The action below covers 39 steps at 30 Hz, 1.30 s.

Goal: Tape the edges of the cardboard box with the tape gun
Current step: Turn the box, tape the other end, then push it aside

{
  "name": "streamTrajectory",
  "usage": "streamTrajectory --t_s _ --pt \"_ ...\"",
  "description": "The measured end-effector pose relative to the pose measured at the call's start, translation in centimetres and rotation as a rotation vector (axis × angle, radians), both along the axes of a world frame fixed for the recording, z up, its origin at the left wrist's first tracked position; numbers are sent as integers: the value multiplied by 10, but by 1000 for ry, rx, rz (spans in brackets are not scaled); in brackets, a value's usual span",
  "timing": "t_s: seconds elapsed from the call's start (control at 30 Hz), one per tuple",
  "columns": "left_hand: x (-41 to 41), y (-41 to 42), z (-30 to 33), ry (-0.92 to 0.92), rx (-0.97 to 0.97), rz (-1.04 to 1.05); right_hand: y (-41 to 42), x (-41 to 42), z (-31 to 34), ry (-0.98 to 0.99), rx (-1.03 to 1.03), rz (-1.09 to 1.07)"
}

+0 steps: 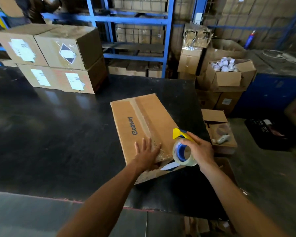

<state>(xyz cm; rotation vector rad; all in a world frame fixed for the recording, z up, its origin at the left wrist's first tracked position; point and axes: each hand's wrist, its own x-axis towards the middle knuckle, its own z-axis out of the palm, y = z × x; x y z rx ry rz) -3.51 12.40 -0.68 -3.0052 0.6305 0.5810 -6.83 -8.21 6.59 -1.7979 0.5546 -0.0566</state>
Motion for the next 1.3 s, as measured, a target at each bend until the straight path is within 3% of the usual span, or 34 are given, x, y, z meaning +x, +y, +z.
streamTrajectory --t_s 0.3,0.67,0.73,0.83,0.93,1.03,1.1,1.3 --pt "18 51 15 62 90 -300 -4 -8 -3 -26 0 -14" --pt "9 51 17 83 -27 -215 17 -17 2 -62 -40 82" --pt "3 51 27 169 -250 -97 16 -28 4 -134 -85 164" --pt "-8 50 51 497 -967 324 8 -45 -1 -309 -344 324" --pt "-20 56 61 762 -1411 719 5 -58 -3 -584 -564 410" --pt "-33 65 62 934 -1622 873 10 -64 -4 -757 -701 498" --pt "-45 68 65 987 -1707 863 16 -64 -10 -747 -830 587" --pt "-58 82 68 916 -1728 905 35 -60 -12 -732 -802 726"
